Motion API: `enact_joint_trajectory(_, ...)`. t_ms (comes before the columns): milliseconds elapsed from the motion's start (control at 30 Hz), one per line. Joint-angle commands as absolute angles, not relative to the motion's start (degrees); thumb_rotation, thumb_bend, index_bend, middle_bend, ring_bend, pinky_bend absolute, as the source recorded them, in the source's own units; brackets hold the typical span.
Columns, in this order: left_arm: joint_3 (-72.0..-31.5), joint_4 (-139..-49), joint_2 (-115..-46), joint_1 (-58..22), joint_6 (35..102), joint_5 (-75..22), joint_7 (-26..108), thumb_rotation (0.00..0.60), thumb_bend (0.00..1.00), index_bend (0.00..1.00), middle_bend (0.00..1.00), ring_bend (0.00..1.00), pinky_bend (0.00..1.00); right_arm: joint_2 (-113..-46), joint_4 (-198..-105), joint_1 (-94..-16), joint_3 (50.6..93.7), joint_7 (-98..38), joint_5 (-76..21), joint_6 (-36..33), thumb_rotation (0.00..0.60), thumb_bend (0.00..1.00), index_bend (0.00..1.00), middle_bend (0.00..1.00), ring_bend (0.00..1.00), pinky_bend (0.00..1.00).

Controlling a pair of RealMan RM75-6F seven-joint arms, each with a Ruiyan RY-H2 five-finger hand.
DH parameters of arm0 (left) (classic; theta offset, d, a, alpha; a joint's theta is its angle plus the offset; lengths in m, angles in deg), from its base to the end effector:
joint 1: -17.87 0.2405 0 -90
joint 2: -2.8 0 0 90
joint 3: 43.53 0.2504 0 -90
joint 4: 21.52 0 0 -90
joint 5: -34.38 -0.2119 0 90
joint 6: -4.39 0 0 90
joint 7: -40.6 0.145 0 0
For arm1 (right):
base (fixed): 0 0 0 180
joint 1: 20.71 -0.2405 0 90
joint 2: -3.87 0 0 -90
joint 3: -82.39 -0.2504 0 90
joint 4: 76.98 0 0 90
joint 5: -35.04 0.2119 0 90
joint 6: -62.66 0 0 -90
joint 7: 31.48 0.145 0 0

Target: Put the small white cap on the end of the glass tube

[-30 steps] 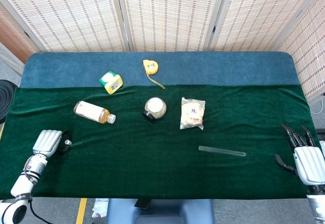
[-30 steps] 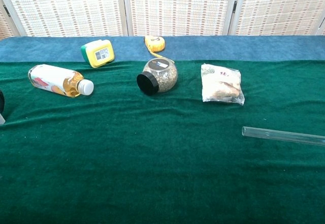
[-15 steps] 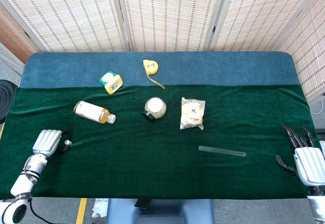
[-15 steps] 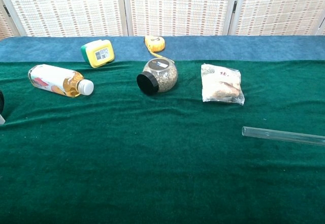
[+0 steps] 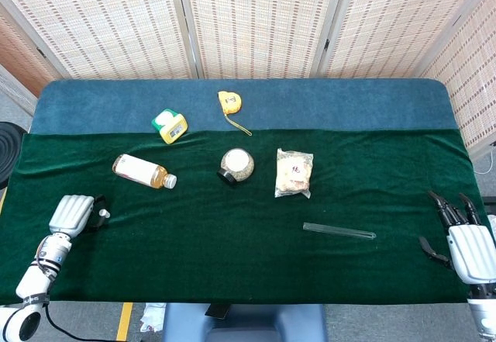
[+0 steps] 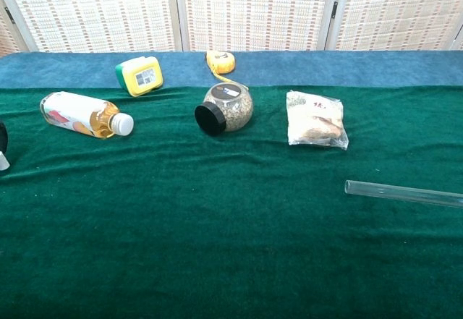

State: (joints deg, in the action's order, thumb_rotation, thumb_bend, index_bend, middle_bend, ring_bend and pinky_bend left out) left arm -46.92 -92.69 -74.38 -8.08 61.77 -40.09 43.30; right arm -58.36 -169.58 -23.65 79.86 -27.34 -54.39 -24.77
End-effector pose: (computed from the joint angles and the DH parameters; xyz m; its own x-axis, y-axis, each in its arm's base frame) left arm -0.3217 0.3046 0.0735 0.5380 0.2737 0.7973 0.8414 -0.1167 -0.5277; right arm -0.3043 -0.1702 0.1660 0.3580 0.0182 0.9335 -0.9327 -0.0399 0.3585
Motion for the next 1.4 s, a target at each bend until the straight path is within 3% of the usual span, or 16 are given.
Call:
enact_joint_trajectory(33,-47.00,-93.91,-73.69,-7.86,63.24,-41.53,42.21,0.600,0.47,0.61,1.00,0.92,0.81,-58.47,-170.08,-23.91,79.72,-28.01,-54.00,-24.21,0.600,0.38,0.06,0.25,0.29,0.05)
enact_joint_trajectory(167,-47.04,-95.67,-72.76,-7.70,65.28,-43.45,41.49,0.600,0.47,0.63,1.00,0.92,0.81,-58.85,-171.40,-25.08,79.20,-29.93,-53.21,-22.37,0.600,0.38,0.09,0.34,0.38,0.19)
enact_joint_trajectory(333,-46.89,-97.95,-71.73,-7.55,66.88,-45.02,41.69,0.600,0.47,0.63,1.00,0.92,0.81,-60.10,-172.25,-27.44,78.16,-31.58,-51.28,-18.60,0.600,0.38,0.20,0.48,0.59,0.51)
enact_joint_trajectory(433,-46.74,-99.35,-71.11,-7.37,67.77,-45.76,42.20,0.600,0.47,0.63,1.00,0.92,0.81,-61.06,-173.35,-29.46,77.94,-31.52,-50.25,-14.95,0.600,0.38,0.30,0.62,0.76,0.75)
enact_joint_trajectory(600,-46.44,-100.88,-70.32,-7.05,68.47,-46.25,42.92,0.600,0.47,0.63,1.00,0.92,0.81,-62.87,-174.33,-31.58,77.80,-33.73,-48.21,-11.07,0.600,0.38,0.42,0.82,0.96,0.96)
enact_joint_trajectory(833,-45.83,-101.78,-69.98,-6.81,68.14,-46.37,43.36,0.600,0.47,0.63,1.00,0.92,0.81,-66.53,-173.25,-34.22,77.31,-37.28,-42.31,-5.23,0.600,0.38,0.46,0.91,1.00,1.00)
enact_joint_trajectory(1400,-45.21,-100.85,-70.62,-6.76,66.71,-45.83,43.48,0.600,0.47,0.63,1.00,0.92,0.81,-72.87,-168.51,-38.17,77.41,-39.87,-35.80,1.46,0.600,0.38,0.47,0.91,1.00,1.00)
